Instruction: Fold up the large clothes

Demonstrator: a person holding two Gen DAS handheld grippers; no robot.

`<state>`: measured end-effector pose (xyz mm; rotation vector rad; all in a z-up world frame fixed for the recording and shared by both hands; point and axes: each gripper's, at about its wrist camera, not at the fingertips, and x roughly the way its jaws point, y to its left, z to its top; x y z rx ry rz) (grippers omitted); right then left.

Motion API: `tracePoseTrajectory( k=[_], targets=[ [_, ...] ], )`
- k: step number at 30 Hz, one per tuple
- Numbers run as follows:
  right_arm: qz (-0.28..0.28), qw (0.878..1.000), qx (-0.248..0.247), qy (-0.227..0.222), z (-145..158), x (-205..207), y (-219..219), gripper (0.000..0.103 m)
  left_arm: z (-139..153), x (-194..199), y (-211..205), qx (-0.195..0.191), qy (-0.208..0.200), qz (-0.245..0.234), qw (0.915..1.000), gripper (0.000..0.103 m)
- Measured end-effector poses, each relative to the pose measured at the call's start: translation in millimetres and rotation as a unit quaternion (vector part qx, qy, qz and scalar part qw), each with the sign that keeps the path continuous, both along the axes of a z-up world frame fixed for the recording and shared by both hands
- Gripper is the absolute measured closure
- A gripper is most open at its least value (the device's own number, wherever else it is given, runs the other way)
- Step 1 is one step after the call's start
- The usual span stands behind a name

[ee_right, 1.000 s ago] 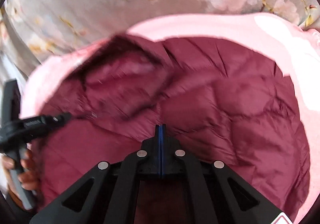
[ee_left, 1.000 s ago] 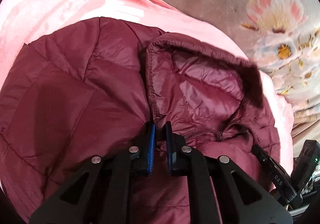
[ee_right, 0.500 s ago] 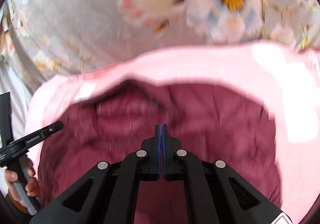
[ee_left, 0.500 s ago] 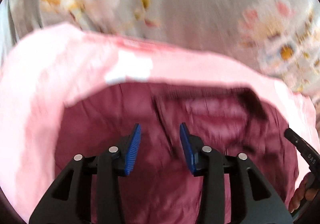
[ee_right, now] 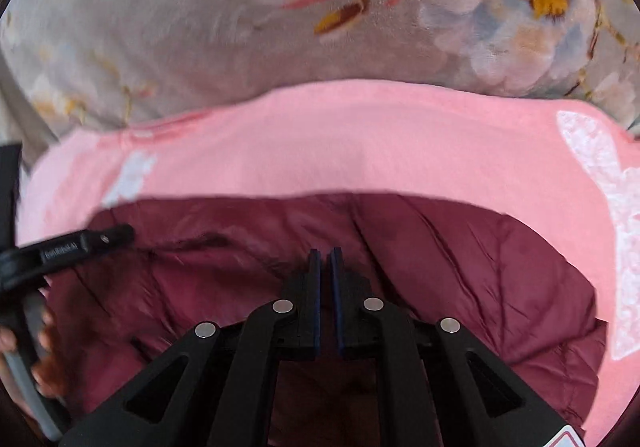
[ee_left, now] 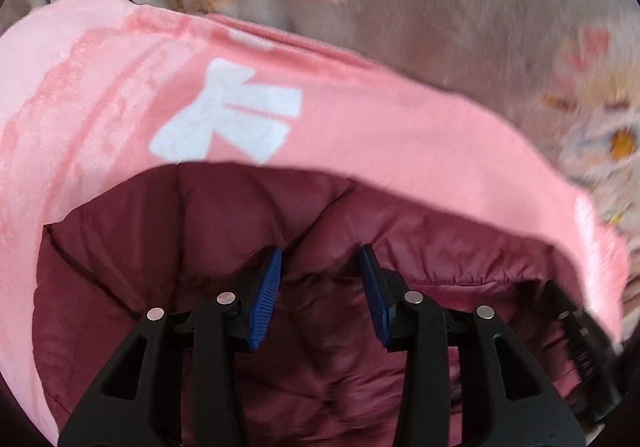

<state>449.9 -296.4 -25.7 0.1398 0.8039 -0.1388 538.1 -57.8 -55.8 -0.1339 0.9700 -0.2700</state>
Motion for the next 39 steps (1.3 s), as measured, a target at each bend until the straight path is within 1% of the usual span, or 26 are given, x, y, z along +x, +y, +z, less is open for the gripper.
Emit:
tracePoseTrajectory(
  k=[2, 5, 8, 11, 13, 19, 39],
  targets=[
    [0.001, 1.0, -0.003, 0.006, -11, -3, -4, 0.098, -10, -3, 1, 0.006, 0.003, -0.007, 1.0, 0.062],
    [0.001, 1.0, 0.006, 0.0, -18, -5, -10, 0.1, -16, -8, -4, 0.024, -0.022, -0.014, 0.9994, 0.062],
    [0.003, 1.0, -0.01, -0.005, -23, -5, -7, 0.1, -22, -15, -15, 0.05, -0.052, -0.016, 0.9973, 0.062],
    [0.003, 1.0, -0.023, -0.006, -22, -3, -4, 0.1, -26, -22, -22, 0.066, -0.078, -0.016, 0.9947, 0.062],
    [0.003, 1.0, -0.022, -0.008, -21, -3, -6, 0.1, -25, -23, -20, 0.071, -0.086, -0.015, 0.9936, 0.062],
    [0.005, 1.0, -0.003, -0.01, -21, 0, -8, 0.1, -24, -23, -18, 0.073, -0.091, -0.015, 0.9931, 0.06],
    [0.005, 1.0, -0.001, -0.013, -22, -1, -8, 0.1, -25, -22, -21, 0.081, -0.097, -0.017, 0.9919, 0.059]
  ],
)
